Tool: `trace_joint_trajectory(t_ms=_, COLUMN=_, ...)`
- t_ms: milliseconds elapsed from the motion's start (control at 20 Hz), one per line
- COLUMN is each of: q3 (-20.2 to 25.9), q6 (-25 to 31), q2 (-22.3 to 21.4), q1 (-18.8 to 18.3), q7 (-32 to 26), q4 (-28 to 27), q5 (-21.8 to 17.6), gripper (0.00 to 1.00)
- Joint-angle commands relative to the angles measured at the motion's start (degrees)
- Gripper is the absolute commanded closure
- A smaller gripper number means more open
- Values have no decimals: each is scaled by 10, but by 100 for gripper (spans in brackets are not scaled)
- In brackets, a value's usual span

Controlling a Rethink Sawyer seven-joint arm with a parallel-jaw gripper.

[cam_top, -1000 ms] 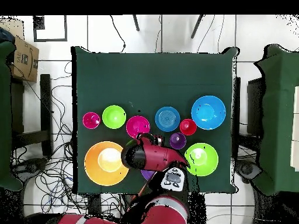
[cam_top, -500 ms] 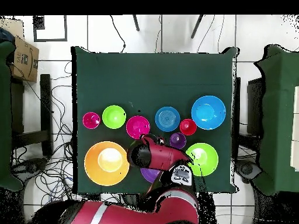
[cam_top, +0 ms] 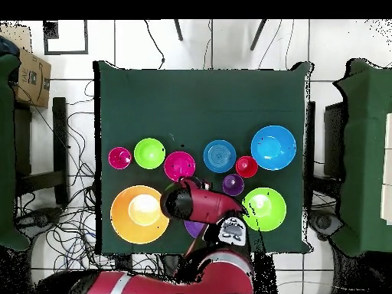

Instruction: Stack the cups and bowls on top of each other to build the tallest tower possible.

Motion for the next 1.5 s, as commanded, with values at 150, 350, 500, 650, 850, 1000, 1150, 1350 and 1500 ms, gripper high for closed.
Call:
trace_joint_trajectory(t_ms=150, q3=-47, q6=201, q2=-41, q1=105, q7=199, q4=9, q5=105, gripper=0)
trace_joint_trajectory(t_ms=350, q3=-113, q6=278, q2=-31, q1=163, q7=263, q4=-12, q5=127, gripper=0)
trace_joint_trajectory(t_ms=500, q3=-157, q6=327, q2=-12, q1=204, q7=320, q4=-33, q5=136, gripper=0)
trace_joint_trajectory(t_ms=650, q3=-174, q6=337, q2=1, q1=224, q7=357, q4=-33, q5=139, gripper=0)
trace_joint_trajectory(t_ms=850, q3=-171, q6=304, q2=7, q1=227, q7=374, q4=-22, q5=128, gripper=0)
trace_joint_trajectory(t_ms=1000, q3=-167, q6=281, q2=8, q1=230, q7=391, q4=-15, q5=118, gripper=0)
trace_joint_trajectory(t_ms=1150, q3=-162, q6=233, q2=18, q1=233, q7=407, q4=-7, q5=112, gripper=0)
trace_joint_trajectory(t_ms=1350, q3=-157, q6=173, q2=28, q1=236, q7=418, q4=5, q5=106, gripper=0)
trace_joint_trajectory(t_ms=1500, q3=-154, q6=139, q2=34, q1=236, q7=419, q4=12, q5=107, gripper=0)
